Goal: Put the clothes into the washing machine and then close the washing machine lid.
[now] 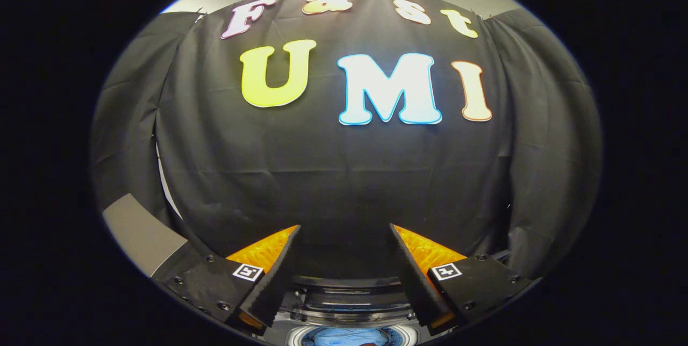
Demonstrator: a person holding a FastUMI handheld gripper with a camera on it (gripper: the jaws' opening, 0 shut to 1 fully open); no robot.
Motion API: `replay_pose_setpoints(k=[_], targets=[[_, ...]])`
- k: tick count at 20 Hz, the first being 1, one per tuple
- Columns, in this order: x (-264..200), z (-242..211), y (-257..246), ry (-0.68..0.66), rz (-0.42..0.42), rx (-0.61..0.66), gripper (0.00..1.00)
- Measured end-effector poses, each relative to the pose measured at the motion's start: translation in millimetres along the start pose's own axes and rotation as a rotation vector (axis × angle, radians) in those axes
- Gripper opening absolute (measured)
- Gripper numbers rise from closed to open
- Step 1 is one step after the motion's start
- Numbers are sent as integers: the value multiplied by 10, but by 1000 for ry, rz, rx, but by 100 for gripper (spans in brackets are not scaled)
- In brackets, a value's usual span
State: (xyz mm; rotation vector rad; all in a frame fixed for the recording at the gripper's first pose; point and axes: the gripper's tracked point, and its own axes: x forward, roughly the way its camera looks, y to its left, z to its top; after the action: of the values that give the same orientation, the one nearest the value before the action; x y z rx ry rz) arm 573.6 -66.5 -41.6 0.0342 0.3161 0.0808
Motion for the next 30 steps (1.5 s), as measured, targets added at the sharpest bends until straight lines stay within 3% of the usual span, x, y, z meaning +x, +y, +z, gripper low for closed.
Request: replay_pose_setpoints(k=[9, 20, 30], targets=[[194, -367, -148, 88, -31, 12, 97], [-171, -381, -127, -39, -28, 20, 98], [-580, -523, -109, -75, -35, 15, 98]])
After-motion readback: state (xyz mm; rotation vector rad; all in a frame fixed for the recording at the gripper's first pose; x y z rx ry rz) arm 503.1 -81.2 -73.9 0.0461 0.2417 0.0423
